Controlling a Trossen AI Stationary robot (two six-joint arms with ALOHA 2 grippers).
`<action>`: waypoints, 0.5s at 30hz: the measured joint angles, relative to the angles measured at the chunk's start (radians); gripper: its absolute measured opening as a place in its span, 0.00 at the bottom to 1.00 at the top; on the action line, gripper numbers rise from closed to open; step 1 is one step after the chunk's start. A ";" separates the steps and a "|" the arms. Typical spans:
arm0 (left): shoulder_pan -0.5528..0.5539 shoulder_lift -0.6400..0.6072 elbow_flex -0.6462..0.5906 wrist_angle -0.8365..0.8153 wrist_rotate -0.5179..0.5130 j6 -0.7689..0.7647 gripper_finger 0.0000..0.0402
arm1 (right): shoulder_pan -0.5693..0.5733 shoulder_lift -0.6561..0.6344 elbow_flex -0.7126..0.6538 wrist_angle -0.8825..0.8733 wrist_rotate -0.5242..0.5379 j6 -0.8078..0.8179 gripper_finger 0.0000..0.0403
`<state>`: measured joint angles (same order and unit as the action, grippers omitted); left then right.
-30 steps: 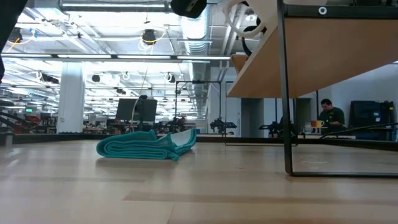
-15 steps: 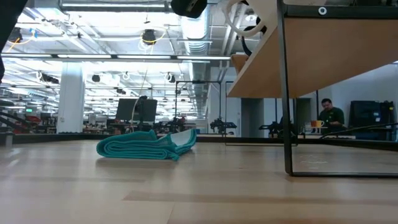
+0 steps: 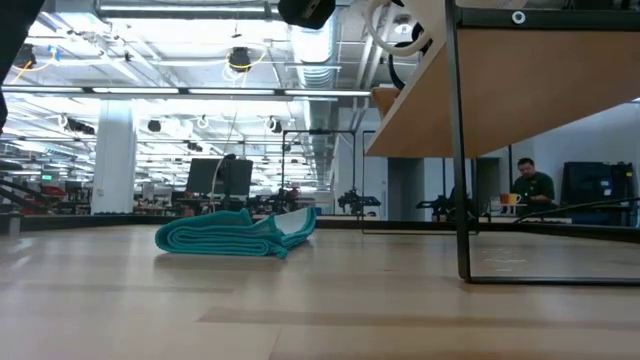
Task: Stack small to large cups/mugs on shelf
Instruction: Put the white mug on the shelf
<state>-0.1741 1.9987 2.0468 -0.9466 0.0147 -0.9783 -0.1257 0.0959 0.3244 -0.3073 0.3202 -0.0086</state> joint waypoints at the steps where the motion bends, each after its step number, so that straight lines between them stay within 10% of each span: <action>1: 0.000 0.000 0.000 0.000 0.000 0.000 0.02 | 0.000 0.000 0.000 0.000 0.000 0.000 0.04; 15: 0.000 0.000 0.000 -0.001 -0.001 0.010 0.02 | 0.000 0.000 0.000 0.000 0.000 0.000 0.04</action>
<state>-0.1741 1.9984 2.0468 -0.9472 0.0139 -0.9686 -0.1257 0.0959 0.3244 -0.3077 0.3202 -0.0082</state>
